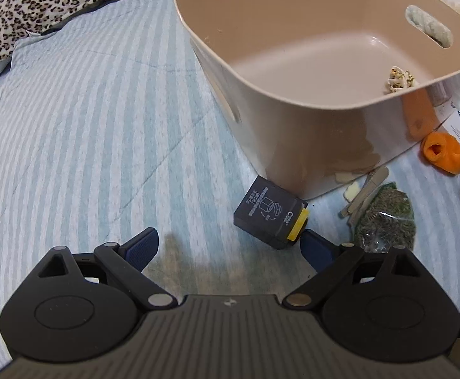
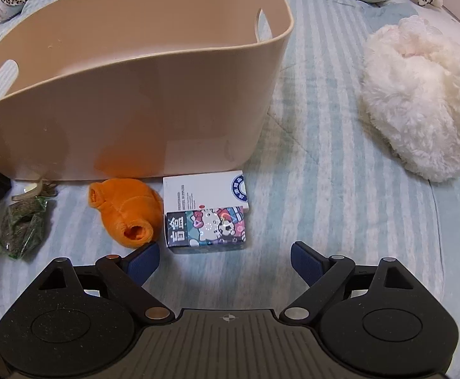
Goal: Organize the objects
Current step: 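Grasp the black box with left gripper while right gripper grasps the cartoon box, then lower both held boxes into the basket and open both grippers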
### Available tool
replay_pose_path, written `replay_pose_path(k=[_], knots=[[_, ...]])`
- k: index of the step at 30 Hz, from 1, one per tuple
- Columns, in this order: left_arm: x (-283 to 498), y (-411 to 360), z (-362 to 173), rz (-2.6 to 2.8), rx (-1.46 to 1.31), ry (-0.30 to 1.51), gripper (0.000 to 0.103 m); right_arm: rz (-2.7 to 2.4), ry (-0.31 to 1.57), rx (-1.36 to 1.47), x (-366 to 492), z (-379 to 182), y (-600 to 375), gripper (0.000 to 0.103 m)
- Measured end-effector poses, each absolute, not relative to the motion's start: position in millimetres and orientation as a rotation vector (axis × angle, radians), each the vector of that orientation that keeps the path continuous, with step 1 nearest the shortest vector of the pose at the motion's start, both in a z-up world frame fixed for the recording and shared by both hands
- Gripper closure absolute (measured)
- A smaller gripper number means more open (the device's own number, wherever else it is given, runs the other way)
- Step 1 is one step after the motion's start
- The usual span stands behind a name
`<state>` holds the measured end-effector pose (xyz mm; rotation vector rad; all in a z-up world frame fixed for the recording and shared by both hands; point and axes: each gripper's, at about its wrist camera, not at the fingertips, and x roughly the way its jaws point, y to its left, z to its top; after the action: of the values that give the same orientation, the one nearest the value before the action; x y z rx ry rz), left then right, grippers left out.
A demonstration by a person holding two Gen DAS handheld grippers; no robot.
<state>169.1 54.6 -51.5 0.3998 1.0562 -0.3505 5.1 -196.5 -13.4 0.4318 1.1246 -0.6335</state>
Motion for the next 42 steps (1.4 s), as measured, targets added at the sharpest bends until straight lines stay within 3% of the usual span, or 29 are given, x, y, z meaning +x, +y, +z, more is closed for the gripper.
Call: replay_pose_path(k=[3,6,7,10,11,15,28,42], knots=[[175,54,-55,-0.365,0.38,1.065,0.01,-0.638,1.123,0.411,8,-16,-196,0.013],[178,54,-58,-0.385,0.351,1.081,0.023,-0.621,1.121,0.431,8,-18,-196,0.023],[178,54,-58,-0.393,0.34,1.084,0.029,-0.618,1.111,0.443,7,-17,-196,0.025],[176,54,-56,-0.427,0.328,1.071,0.054,-0.617,1.083,0.453,4,-13,-196,0.046],[175,54,-55,-0.43,0.327,1.069,0.053,-0.616,1.077,0.461,2,-12,-196,0.052],[173,57,-53,-0.423,0.321,1.064,0.054,-0.607,1.066,0.476,-5,-8,-192,0.056],[148,67,-18,-0.389,0.292,0.984,0.054,-0.616,0.939,0.499,-37,29,-179,0.056],[122,70,57,-0.401,0.256,0.785,0.054,-0.61,0.708,0.418,-46,102,-174,0.056]])
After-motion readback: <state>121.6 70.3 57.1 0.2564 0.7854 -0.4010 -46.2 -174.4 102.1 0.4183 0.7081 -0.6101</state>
